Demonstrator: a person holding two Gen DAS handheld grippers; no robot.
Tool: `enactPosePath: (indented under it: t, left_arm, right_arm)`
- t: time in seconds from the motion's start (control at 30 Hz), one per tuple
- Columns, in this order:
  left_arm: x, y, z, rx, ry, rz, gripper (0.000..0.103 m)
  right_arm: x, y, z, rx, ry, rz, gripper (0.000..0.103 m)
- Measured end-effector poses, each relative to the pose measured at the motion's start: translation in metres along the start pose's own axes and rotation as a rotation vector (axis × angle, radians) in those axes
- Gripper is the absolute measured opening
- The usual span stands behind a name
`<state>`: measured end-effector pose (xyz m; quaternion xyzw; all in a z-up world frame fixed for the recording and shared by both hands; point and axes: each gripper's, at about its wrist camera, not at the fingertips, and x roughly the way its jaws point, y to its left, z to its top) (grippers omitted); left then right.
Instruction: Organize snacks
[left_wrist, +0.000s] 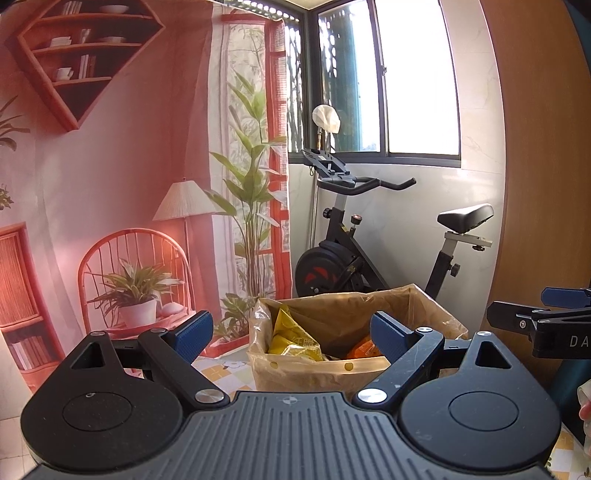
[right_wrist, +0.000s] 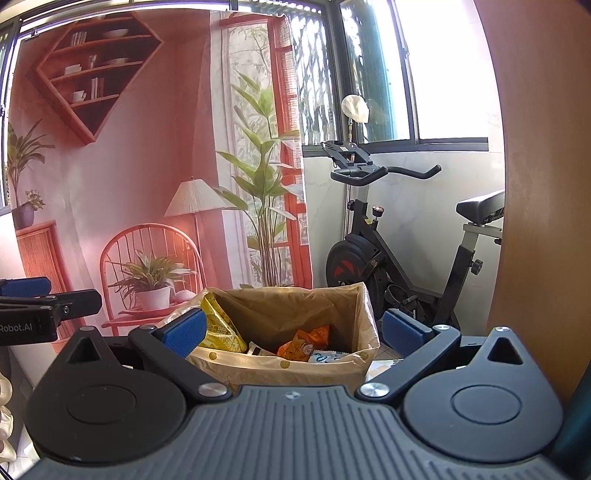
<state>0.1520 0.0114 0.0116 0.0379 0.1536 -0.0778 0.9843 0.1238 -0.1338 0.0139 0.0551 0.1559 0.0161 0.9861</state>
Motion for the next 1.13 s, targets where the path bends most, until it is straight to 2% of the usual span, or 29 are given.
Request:
enactPosePath:
  t: [0.57, 1.13]
  left_arm:
    - [-0.0037, 0.0039, -0.0007, -0.028, -0.006, 0.010, 0.093]
    - [0.0033, 0.0026, -0.0010, -0.061, 0.020, 0.019, 0.093]
  right_arm:
    - [-0.0005, 0.0011, -0.0024, -0.006, 0.000, -0.001, 0.103]
    - [0.0012, -0.0019, -0.0043, -0.014, 0.009, -0.001, 0.103]
